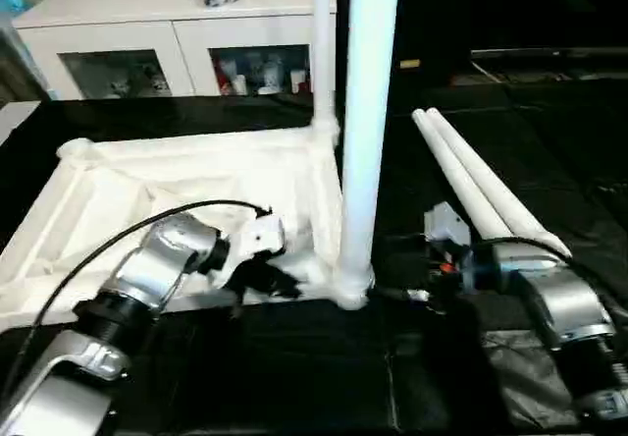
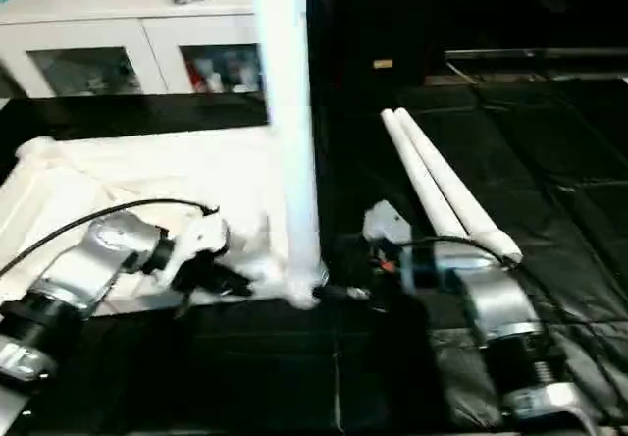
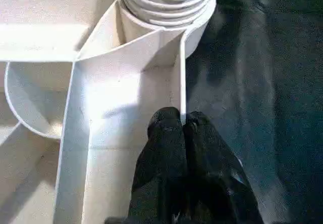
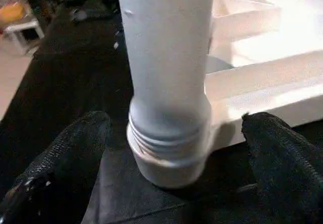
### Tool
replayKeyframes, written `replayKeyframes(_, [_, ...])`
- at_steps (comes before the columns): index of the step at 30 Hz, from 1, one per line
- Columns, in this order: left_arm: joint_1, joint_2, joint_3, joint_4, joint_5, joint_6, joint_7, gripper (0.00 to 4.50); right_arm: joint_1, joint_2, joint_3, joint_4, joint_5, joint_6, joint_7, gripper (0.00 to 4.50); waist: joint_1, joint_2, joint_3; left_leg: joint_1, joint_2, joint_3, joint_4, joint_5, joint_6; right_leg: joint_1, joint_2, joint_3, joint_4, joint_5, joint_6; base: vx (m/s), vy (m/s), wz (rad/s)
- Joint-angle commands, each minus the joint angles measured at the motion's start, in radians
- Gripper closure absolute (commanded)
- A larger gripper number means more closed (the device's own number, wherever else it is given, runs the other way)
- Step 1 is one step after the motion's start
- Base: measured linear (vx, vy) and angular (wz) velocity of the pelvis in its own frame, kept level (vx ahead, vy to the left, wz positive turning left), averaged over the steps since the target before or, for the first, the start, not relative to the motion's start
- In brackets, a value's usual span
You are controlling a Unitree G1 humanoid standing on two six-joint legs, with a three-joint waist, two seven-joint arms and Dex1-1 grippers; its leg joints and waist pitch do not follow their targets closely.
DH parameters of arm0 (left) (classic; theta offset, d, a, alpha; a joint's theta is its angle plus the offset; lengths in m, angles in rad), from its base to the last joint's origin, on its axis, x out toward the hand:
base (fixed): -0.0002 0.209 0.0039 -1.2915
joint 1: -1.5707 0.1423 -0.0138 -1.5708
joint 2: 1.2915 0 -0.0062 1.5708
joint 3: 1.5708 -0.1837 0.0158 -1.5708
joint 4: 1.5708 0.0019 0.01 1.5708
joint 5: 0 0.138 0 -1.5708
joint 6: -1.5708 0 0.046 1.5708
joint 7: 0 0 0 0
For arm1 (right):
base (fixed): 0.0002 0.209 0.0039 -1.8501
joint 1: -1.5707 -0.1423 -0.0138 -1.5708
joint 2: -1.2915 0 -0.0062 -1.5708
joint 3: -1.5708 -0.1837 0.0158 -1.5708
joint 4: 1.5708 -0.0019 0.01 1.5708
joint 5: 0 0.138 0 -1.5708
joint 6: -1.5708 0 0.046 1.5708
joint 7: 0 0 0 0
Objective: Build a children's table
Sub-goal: Rotate leg to tighten
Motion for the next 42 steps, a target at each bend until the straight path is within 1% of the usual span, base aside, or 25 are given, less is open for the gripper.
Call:
replayKeyframes(1, [-0.005, 0.004, -0.027, -0.047, -0.011, -0.033, -0.057, 4.50, -0.019, -0.003, 0.019, -0.027, -0.007, -0.002, 0.029, 0.05, -0.002, -0.008, -0.063, 0.006, 0.035, -0.005, -0.069, -0.187, 0.076, 0.057, -0.053, 0.038, -0.060, -0.195, -0.257, 0.000, 0.000, 0.00])
replayKeyframes(3, [-0.004, 0.013, -0.040, -0.054, -0.005, -0.046, -0.073, 4.50, -0.017, -0.004, 0.036, -0.035, -0.009, 0.000, 0.056, 0.05, -0.001, -0.008, -0.063, 0.007, 0.036, -0.005, -0.070, -0.189, 0.075, 0.057, -0.053, 0.038, -0.060, -0.197, -0.258, 0.000, 0.000, 0.00])
replayKeyframes(4, [-0.002, 0.013, -0.043, -0.058, -0.004, -0.047, -0.076, 4.50, -0.016, -0.001, 0.045, -0.037, -0.008, 0.000, 0.067, 0.05, -0.002, -0.010, -0.062, 0.005, 0.036, -0.005, -0.070, -0.188, 0.076, 0.057, -0.052, 0.038, -0.060, -0.196, -0.258, 0.000, 0.000, 0.00])
replayKeyframes(6, [-0.001, 0.012, -0.047, -0.062, -0.004, -0.051, -0.079, 4.50, -0.017, 0.006, 0.060, -0.039, -0.007, -0.002, 0.075, 0.05, -0.001, -0.008, -0.062, 0.005, 0.036, -0.005, -0.070, -0.187, 0.076, 0.057, -0.053, 0.038, -0.060, -0.199, -0.257, 0.000, 0.000, 0.00])
replayKeyframes(7, [-0.001, 0.013, -0.048, -0.061, -0.005, -0.053, -0.080, 4.50, -0.017, 0.008, 0.065, -0.039, -0.006, -0.003, 0.075, 0.05, -0.001, -0.008, -0.063, 0.006, 0.036, -0.005, -0.069, -0.188, 0.075, 0.057, -0.053, 0.038, -0.060, -0.202, -0.255, 0.000, 0.000, 0.00])
replayKeyframes(11, [0.000, 0.010, -0.053, -0.062, -0.004, -0.061, -0.084, 4.50, -0.023, 0.022, 0.080, -0.022, -0.010, -0.019, 0.069, 0.05, -0.002, -0.009, -0.063, 0.004, 0.035, -0.005, -0.069, -0.182, 0.070, 0.058, -0.052, 0.038, -0.059, -0.198, -0.254, 0.000, 0.000, 0.00])
replayKeyframes(14, [0.004, 0.012, -0.059, -0.071, -0.006, -0.062, -0.087, 4.50, -0.033, 0.039, 0.088, -0.005, -0.021, -0.015, 0.052, 0.43, -0.004, -0.008, -0.064, 0.004, 0.035, -0.006, -0.069, -0.180, 0.068, 0.058, -0.052, 0.038, -0.058, -0.197, -0.255, 0.000, 0.000, 0.00])
replayKeyframes(15, [0.005, 0.013, -0.060, -0.073, -0.007, -0.062, -0.088, 4.50, -0.036, 0.044, 0.091, -0.001, -0.024, -0.015, 0.049, 0.43, -0.004, -0.008, -0.064, 0.005, 0.035, -0.006, -0.070, -0.180, 0.066, 0.058, -0.052, 0.038, -0.058, -0.195, -0.256, 0.000, 0.000, 0.00])
replayKeyframes(16, [0.006, 0.013, -0.061, -0.074, -0.007, -0.063, -0.088, 4.50, -0.037, 0.046, 0.092, 0.002, -0.026, -0.015, 0.048, 0.64, -0.004, -0.008, -0.065, 0.005, 0.035, -0.006, -0.069, -0.175, 0.067, 0.058, -0.052, 0.038, -0.056, -0.185, -0.258, 0.000, 0.000, 0.00])
replayKeyframes(18, [0.006, 0.014, -0.063, -0.075, -0.007, -0.064, -0.089, 4.50, -0.040, 0.050, 0.097, 0.004, -0.026, -0.012, 0.048, 0.64, -0.003, -0.008, -0.066, 0.005, 0.036, -0.006, -0.068, -0.164, 0.071, 0.058, -0.052, 0.038, -0.054, -0.167, -0.262, 0.000, 0.000, 0.00])
replayKeyframes(19, [0.007, 0.015, -0.064, -0.077, -0.008, -0.065, -0.089, 4.50, -0.041, 0.051, 0.100, 0.004, -0.026, -0.011, 0.047, 0.87, -0.002, -0.008, -0.066, 0.006, 0.035, -0.005, -0.067, -0.162, 0.073, 0.057, -0.051, 0.038, -0.053, -0.161, -0.265, 0.000, 0.000, 0.00])
replayKeyframes(20, [0.008, 0.015, -0.065, -0.078, -0.007, -0.065, -0.089, 4.50, -0.044, 0.053, 0.103, 0.005, -0.024, -0.009, 0.046, 0.87, -0.002, -0.007, -0.066, 0.005, 0.035, -0.005, -0.067, -0.161, 0.073, 0.058, -0.051, 0.038, -0.053, -0.158, -0.266, 0.000, 0.000, 0.00])
replayKeyframes(22, [0.009, 0.015, -0.066, -0.080, -0.007, -0.064, -0.090, 4.50, -0.047, 0.055, 0.104, 0.007, -0.023, -0.007, 0.046, 1.09, -0.002, -0.007, -0.066, 0.005, 0.035, -0.005, -0.067, -0.165, 0.073, 0.059, -0.051, 0.038, -0.053, -0.160, -0.264, 0.000, 0.000, 0.00])
replayKeyframes(23, [0.009, 0.015, -0.066, -0.082, -0.007, -0.063, -0.089, 4.50, -0.050, 0.057, 0.105, 0.012, -0.026, -0.007, 0.049, 1.09, -0.002, -0.007, -0.065, 0.005, 0.035, -0.005, -0.067, -0.170, 0.071, 0.058, -0.052, 0.038, -0.054, -0.167, -0.263, 0.000, 0.000, 0.00])
replayKeyframes(24, [0.009, 0.014, -0.066, -0.083, -0.007, -0.063, -0.089, 4.50, -0.050, 0.057, 0.105, 0.013, -0.027, -0.007, 0.050, 1.17, -0.002, -0.008, -0.065, 0.005, 0.034, -0.005, -0.067, -0.172, 0.071, 0.059, -0.052, 0.038, -0.055, -0.172, -0.262, 0.000, 0.000, 0.00])
replayKeyframes(25, [0.009, 0.014, -0.066, -0.083, -0.007, -0.063, -0.089, 4.50, -0.050, 0.057, 0.105, 0.013, -0.027, -0.007, 0.050, 1.36, -0.002, -0.008, -0.065, 0.005, 0.035, -0.005, -0.068, -0.175, 0.069, 0.059, -0.052, 0.038, -0.056, -0.177, -0.260, 0.000, 0.000, 0.00])
replayKeyframes(27, [0.011, 0.014, -0.067, -0.085, -0.007, -0.061, -0.086, 4.50, -0.052, 0.056, 0.109, 0.018, -0.029, -0.009, 0.052, 1.53, -0.003, -0.009, -0.065, 0.005, 0.035, -0.005, -0.068, -0.173, 0.069, 0.059, -0.051, 0.038, -0.055, -0.176, -0.259, 0.000, 0.000, 0.00])
replayKeyframes(28, [0.012, 0.014, -0.068, -0.085, -0.007, -0.061, -0.084, 4.50, -0.051, 0.054, 0.113, 0.019, -0.030, -0.011, 0.053, 1.53, -0.003, -0.008, -0.065, 0.005, 0.035, -0.005, -0.068, -0.171, 0.069, 0.059, -0.051, 0.038, -0.055, -0.174, -0.260, 0.000, 0.000, 0.00])
replayKeyframes(31, [0.012, 0.012, -0.068, -0.085, -0.007, -0.061, -0.081, 4.50, -0.049, 0.052, 0.117, 0.019, -0.031, -0.014, 0.053, 1.80, -0.004, -0.009, -0.066, 0.004, 0.034, -0.005, -0.066, -0.163, 0.072, 0.060, -0.051, 0.038, -0.054, -0.164, -0.261, 0.000, 0.000, 0.00])
replayKeyframes(35, [0.015, 0.009, -0.067, -0.083, -0.005, -0.061, -0.075, 4.50, -0.043, 0.053, 0.125, 0.016, -0.038, -0.020, 0.050, 1.88, -0.004, -0.007, -0.066, 0.005, 0.034, -0.005, -0.066, -0.161, 0.074, 0.059, -0.051, 0.038, -0.053, -0.156, -0.264, 0.000, 0.000, 0.00])
replayKeyframes(39, [0.016, 0.007, -0.065, -0.081, -0.004, -0.057, -0.065, 4.50, -0.038, 0.056, 0.127, 0.008, -0.035, -0.012, 0.048, 1.91, -0.004, -0.009, -0.066, 0.004, 0.034, -0.005, -0.066, -0.163, 0.073, 0.060, -0.051, 0.038, -0.054, -0.163, -0.262, 0.000, 0.000, 0.00])
replayKeyframes(41, [0.014, -0.001, -0.057, -0.073, 0.000, -0.046, -0.042, 4.50, -0.033, 0.060, 0.125, 0.003, -0.027, -0.002, 0.045, 1.91, -0.004, -0.007, -0.066, 0.005, 0.034, -0.005, -0.066, -0.166, 0.071, 0.059, -0.051, 0.038, -0.053, -0.166, -0.262, 0.000, 0.000, 0.00])
replayKeyframes(42, [0.010, -0.010, -0.050, -0.067, 0.000, -0.029, -0.021, 4.50, -0.028, 0.063, 0.122, -0.003, -0.021, 0.007, 0.040, 1.91, -0.003, -0.005, -0.066, 0.006, 0.034, -0.005, -0.066, -0.168, 0.070, 0.059, -0.050, 0.038, -0.053, -0.166, -0.262, 0.000, 0.000, 0.00])
